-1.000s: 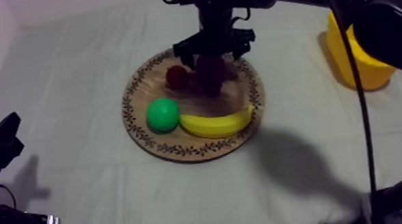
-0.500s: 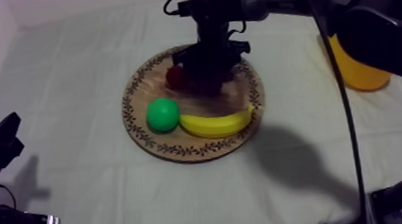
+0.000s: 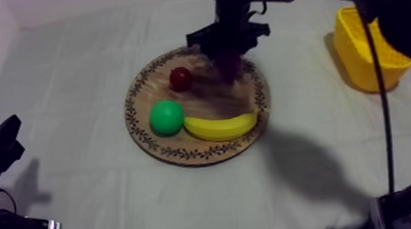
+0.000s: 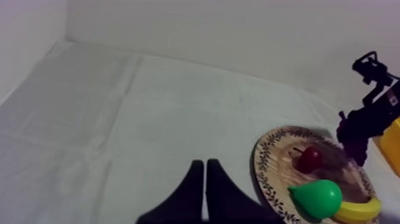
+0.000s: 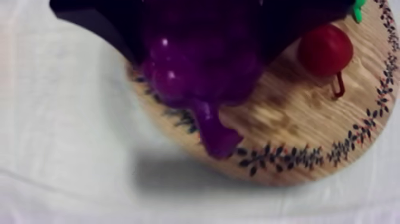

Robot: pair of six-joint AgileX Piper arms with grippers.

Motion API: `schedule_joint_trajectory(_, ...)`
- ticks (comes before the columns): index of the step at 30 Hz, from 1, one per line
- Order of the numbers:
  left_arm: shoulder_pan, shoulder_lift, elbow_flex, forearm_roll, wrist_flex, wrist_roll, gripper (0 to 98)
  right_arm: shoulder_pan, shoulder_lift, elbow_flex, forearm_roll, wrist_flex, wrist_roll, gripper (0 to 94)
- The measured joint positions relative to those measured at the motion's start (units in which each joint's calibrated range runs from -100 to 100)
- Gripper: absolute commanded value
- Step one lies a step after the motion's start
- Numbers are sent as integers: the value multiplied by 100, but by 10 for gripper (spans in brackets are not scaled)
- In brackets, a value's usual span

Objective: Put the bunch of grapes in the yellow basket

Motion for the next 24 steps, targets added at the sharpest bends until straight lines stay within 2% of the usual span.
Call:
schedule_joint_trajectory(13,0,0,0,0,0,0,1,690,-1886,774,515,-286,450,291)
schedule_joint_trajectory(24,0,0,0,0,0,0,1,1539,-3030,1479,806,-1127,841,293)
